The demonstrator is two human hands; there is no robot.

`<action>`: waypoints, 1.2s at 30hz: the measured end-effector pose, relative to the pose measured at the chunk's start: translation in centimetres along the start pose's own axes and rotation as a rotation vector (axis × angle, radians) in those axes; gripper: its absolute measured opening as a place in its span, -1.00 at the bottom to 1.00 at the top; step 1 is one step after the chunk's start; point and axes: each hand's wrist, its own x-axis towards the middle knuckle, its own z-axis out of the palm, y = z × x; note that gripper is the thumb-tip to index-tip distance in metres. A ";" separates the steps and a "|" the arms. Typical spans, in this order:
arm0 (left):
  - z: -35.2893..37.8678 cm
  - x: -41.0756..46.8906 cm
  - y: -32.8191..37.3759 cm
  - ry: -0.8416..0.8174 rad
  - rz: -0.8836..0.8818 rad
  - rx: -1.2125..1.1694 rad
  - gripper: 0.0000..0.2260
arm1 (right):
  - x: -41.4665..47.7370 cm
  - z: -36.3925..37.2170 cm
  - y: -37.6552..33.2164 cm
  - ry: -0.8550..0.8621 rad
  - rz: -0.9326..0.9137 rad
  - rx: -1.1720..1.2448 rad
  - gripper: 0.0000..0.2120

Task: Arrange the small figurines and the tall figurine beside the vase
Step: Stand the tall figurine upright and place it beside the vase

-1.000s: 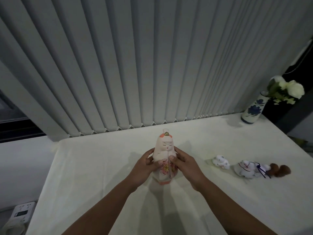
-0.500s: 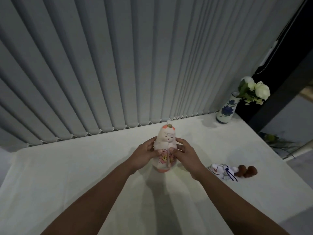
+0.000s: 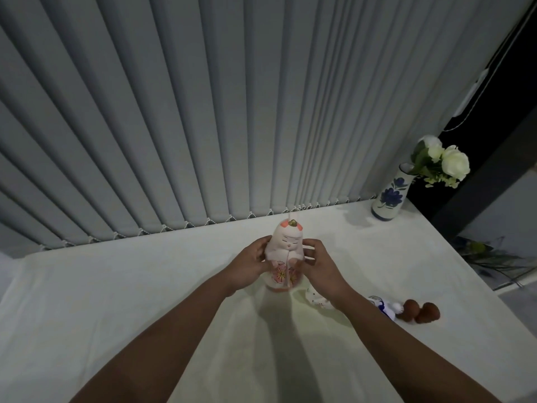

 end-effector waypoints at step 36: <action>0.3 -0.4 -4.5 0.094 -0.117 0.227 -0.13 | 1.9 -2.5 3.2 -0.256 0.035 -0.469 -0.20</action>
